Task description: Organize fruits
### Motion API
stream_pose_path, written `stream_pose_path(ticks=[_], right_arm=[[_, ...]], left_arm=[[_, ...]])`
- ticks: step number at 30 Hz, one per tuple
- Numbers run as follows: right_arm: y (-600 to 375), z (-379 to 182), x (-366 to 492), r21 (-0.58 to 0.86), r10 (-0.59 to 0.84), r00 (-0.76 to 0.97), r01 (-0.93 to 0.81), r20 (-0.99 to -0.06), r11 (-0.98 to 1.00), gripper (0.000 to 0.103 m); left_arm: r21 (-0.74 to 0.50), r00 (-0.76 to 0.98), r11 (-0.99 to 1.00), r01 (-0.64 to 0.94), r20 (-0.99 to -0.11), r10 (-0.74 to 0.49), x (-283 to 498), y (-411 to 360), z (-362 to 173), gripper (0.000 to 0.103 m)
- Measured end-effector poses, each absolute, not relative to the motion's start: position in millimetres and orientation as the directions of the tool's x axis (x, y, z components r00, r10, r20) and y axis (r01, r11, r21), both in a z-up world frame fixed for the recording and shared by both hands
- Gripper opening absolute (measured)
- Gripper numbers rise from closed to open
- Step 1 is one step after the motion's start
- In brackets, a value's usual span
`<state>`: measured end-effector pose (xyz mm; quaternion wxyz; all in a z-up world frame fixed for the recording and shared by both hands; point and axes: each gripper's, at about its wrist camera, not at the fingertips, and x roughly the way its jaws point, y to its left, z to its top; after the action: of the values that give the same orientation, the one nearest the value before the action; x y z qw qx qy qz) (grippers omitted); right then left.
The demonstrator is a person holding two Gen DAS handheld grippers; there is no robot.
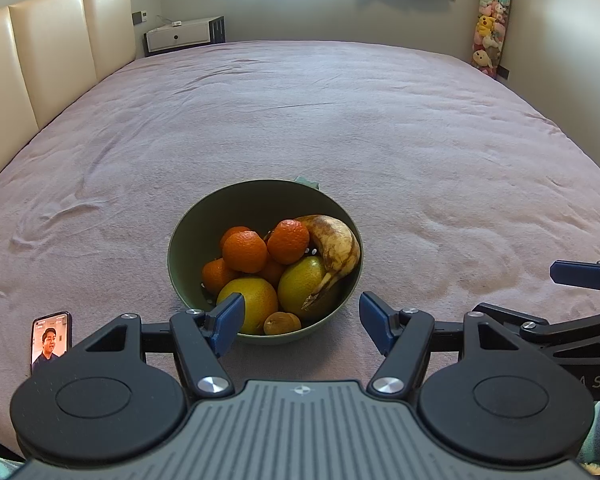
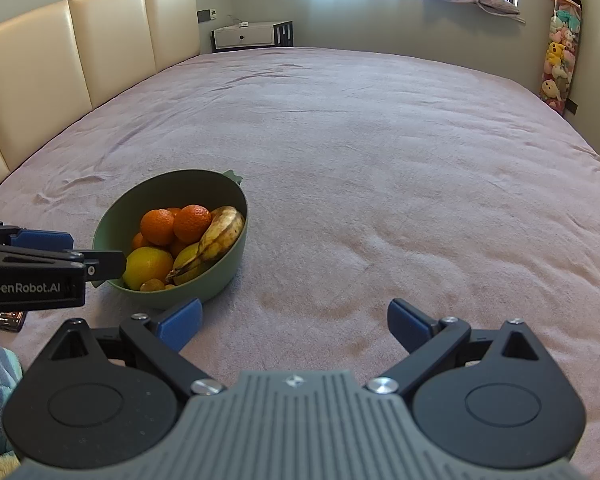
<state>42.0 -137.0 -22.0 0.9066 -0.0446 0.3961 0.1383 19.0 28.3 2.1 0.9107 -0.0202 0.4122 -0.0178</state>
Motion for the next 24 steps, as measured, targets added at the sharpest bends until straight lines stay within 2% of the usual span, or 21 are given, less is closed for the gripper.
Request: stream_pose_path(ticks=[24], right_arm=[[-137.5,-22.1,42.5,0.029,0.215,0.647,-0.286,-0.732,0.958,0.096]], left_arm=[[-0.055,0.665,0.998,0.017,-0.745,-0.052,18.7,27.3,2.9,0.077]])
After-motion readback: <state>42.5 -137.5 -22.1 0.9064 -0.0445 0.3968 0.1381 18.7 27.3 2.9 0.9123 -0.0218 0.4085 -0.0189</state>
